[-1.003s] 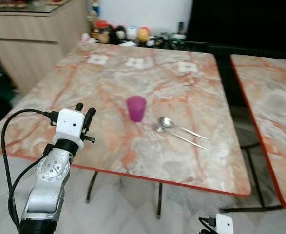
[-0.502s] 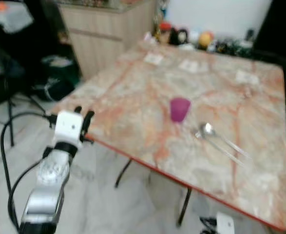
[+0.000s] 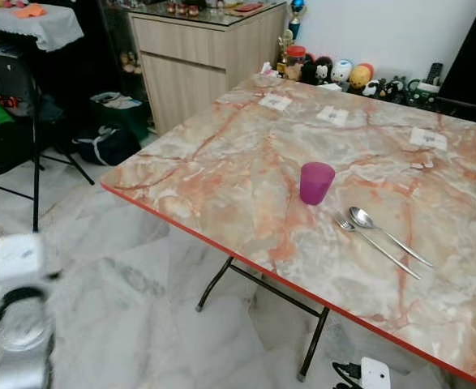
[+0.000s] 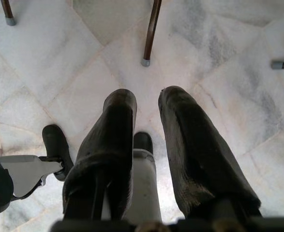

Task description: Setting the table

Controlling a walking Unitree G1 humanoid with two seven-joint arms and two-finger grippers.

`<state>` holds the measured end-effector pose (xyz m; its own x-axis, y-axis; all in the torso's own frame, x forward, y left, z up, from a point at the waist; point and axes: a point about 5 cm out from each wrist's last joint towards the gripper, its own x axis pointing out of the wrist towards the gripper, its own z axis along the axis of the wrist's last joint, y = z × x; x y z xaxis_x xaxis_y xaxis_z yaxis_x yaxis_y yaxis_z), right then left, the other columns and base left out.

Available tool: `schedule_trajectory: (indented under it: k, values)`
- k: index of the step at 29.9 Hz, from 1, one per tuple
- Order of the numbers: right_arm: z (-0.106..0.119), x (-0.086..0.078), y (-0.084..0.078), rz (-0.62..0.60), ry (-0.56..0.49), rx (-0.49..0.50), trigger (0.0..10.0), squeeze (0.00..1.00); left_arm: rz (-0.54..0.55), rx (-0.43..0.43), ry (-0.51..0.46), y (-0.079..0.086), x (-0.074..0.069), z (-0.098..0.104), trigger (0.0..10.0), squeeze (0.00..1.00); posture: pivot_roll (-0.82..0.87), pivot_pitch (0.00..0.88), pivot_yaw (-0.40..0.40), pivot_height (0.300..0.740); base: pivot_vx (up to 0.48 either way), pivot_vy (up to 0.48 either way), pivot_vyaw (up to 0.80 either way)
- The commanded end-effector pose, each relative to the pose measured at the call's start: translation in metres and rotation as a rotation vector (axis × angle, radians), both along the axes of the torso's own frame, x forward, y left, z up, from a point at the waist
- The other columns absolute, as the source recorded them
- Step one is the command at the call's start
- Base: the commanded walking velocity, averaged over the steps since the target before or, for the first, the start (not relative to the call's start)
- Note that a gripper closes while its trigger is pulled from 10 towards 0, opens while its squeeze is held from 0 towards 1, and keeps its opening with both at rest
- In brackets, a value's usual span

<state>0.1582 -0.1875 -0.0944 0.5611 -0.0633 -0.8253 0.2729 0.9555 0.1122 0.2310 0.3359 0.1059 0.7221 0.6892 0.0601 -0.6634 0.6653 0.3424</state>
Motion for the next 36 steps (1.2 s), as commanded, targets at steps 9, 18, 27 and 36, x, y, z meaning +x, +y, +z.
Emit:
schedule_trajectory:
  k: [9, 18, 27, 36]
  values:
    - [0.0, 0.001, -0.001, -0.015, 0.003, -0.005, 10.0, 0.0, -0.215, -0.264, 0.394, -0.011, -0.025, -0.098, 10.0, 0.0, 0.15, 0.0, -0.031, 0.74, 0.0, 0.0, 0.0]
    - [0.001, 0.001, -0.002, -0.022, 0.002, -0.008, 10.0, 0.0, -0.477, -0.385, 0.781, -0.061, -0.057, -0.161, 10.0, 0.0, 0.15, 0.0, -0.043, 0.74, 0.0, 0.0, 0.0]
    - [0.0, 0.0, -0.003, -0.04, 0.001, -0.009, 10.0, 0.0, -0.541, -0.427, 0.84, -0.091, -0.047, -0.173, 10.0, 0.0, 0.13, 0.0, -0.042, 0.74, 0.0, 0.0, 0.0]
    - [-0.001, -0.003, -0.004, -0.034, 0.017, -0.017, 10.0, 0.0, -0.588, -0.41, 0.818, -0.103, -0.029, -0.169, 10.0, 0.0, 0.11, 0.0, -0.04, 0.74, 0.0, 0.0, -0.74]
